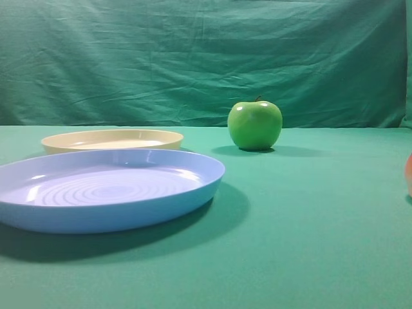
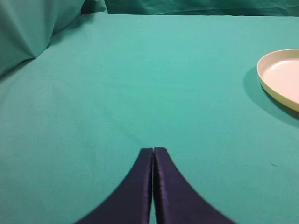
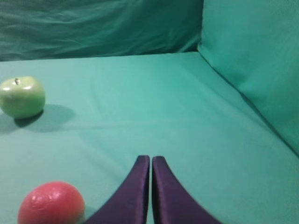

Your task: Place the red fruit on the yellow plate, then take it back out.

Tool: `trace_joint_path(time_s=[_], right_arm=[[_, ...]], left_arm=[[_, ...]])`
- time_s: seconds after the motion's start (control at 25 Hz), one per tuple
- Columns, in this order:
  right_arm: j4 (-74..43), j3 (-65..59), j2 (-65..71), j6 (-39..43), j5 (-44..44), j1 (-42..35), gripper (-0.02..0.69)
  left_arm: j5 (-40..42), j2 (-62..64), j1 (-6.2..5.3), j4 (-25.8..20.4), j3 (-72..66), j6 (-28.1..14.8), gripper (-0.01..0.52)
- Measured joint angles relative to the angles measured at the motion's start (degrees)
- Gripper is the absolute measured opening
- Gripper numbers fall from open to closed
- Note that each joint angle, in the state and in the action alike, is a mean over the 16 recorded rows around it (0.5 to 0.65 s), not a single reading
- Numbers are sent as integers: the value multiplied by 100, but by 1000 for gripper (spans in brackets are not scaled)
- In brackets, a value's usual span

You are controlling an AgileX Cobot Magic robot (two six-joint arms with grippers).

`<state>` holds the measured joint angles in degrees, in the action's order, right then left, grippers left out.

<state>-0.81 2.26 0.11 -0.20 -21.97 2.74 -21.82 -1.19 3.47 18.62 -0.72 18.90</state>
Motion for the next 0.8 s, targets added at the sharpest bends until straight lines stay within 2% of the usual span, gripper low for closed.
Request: trace_joint_path(time_s=[0.8], right_arm=[[6,-376,-71,-41,83,-203,0]], left_arm=[[0,0,0,0,0,0,0]])
